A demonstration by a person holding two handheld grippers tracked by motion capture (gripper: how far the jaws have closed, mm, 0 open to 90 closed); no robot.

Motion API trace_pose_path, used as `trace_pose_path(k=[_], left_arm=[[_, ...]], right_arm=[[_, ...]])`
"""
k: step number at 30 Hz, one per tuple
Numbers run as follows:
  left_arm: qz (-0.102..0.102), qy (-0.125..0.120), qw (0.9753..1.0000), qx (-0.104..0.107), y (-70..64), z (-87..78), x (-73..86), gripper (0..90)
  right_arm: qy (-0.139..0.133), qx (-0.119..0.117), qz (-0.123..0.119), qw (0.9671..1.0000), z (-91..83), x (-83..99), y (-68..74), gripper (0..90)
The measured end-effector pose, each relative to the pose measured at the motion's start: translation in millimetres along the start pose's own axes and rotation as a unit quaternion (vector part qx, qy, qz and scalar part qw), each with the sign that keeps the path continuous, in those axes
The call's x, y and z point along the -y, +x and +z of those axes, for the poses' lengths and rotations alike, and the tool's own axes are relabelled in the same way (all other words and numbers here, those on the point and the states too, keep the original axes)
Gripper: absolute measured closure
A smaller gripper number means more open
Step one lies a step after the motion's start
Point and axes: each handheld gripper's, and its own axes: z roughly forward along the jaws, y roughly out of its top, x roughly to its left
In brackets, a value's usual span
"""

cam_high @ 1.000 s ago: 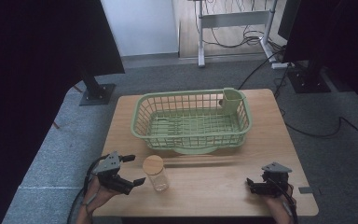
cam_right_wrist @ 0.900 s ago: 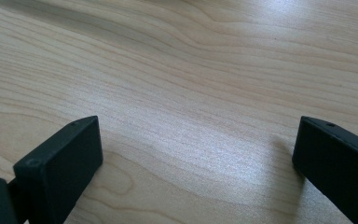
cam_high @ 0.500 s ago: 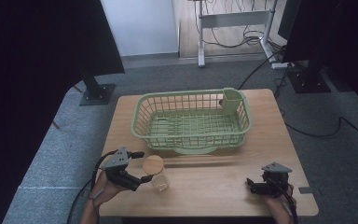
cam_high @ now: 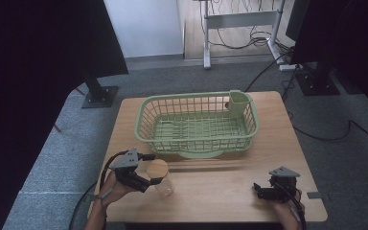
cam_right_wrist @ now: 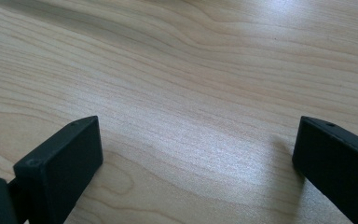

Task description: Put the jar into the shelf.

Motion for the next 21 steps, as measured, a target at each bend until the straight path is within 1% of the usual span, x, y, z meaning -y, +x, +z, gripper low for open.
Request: trace_pose_path(k=[3,6,7,14,21], left_arm=[[0.003,-0.002,1.0000,0.007,0.5,2.4,-0.7,14.7],[0.007,-0.004,0.9998,0.016,0.4,3.7,-1.7,20.0],[0.009,-0.006,0.9998,0.016,-0.1,4.0,-2.1,22.9],[0.011,-0.013,0.9997,0.017,0.0,3.7,-0.9,23.5],[0.020,-0.007,0.9997,0.013,-0.4,4.6,-5.9,23.5]], right_arm=[[0.000,0.000,0.000,1.0000,0.0,0.0,0.0,1.0],[0.000,0.000,0.000,1.0000,0.0,0.0,0.0,1.1],[0.000,0.000,0.000,1.0000,0.0,0.0,0.0,1.0],[0.000,-0.001,-0.001,1.0000,-0.1,0.0,-0.2,1.1],[0.000,-0.001,-0.001,1.0000,-0.1,0.0,-0.2,1.1]])
